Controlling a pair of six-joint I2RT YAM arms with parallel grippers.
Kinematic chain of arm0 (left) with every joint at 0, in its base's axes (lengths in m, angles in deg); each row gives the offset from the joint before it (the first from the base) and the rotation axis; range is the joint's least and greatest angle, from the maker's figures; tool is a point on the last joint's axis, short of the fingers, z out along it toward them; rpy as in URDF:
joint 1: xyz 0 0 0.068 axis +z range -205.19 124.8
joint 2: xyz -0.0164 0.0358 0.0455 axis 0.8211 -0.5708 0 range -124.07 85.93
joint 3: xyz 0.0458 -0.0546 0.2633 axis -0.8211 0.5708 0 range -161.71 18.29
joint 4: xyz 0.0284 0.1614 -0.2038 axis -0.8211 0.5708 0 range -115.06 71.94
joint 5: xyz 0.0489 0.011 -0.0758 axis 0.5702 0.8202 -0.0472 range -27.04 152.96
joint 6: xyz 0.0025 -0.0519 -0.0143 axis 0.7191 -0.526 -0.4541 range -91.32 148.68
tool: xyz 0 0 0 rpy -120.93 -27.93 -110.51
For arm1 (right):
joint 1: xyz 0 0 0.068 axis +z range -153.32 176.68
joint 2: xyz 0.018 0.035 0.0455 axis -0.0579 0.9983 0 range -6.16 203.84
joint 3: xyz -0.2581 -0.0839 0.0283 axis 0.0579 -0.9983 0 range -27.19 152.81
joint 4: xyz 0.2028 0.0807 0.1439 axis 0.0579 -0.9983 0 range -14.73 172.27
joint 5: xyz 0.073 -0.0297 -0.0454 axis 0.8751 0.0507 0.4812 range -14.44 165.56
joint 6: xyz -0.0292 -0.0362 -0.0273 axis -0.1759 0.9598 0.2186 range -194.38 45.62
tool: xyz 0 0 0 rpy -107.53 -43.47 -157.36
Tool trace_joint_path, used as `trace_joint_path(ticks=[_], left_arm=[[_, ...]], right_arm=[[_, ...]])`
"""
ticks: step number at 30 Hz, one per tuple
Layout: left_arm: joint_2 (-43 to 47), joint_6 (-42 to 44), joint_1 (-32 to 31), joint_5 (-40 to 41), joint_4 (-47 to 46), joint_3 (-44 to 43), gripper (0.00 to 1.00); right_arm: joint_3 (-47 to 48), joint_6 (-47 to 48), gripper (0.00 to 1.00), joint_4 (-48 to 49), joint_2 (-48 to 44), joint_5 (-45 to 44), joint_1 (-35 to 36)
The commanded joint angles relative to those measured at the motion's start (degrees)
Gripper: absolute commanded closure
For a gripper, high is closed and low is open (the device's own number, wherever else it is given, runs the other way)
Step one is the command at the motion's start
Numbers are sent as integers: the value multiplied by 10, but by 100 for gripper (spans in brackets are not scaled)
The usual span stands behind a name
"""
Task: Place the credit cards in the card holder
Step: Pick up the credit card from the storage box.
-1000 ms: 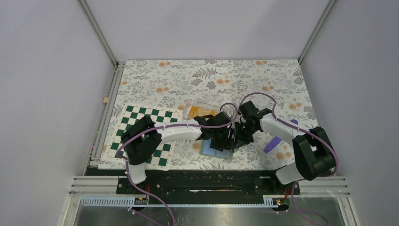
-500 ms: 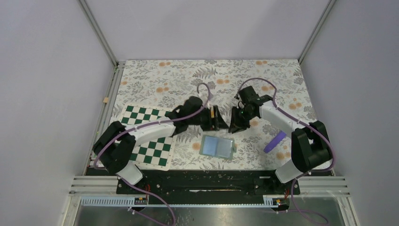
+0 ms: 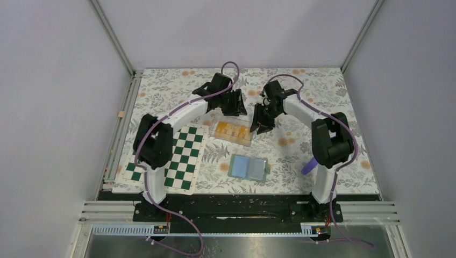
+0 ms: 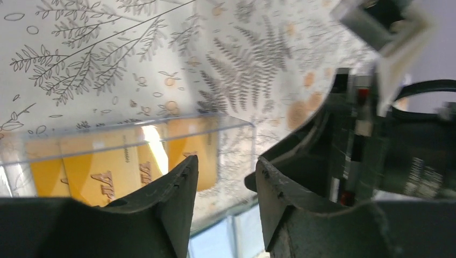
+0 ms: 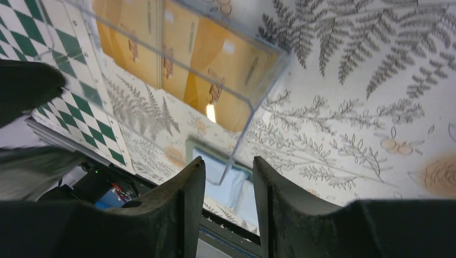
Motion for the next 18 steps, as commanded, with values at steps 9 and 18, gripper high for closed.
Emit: trace_joint_path(ticks=[9, 18], left_arm=[[-135, 70, -16, 42, 142, -86, 62], [-157, 55, -37, 28, 133, -64, 65]], right_arm=[[36, -9, 67, -11, 76, 21, -3], [-5, -45, 86, 50, 77, 74, -3]])
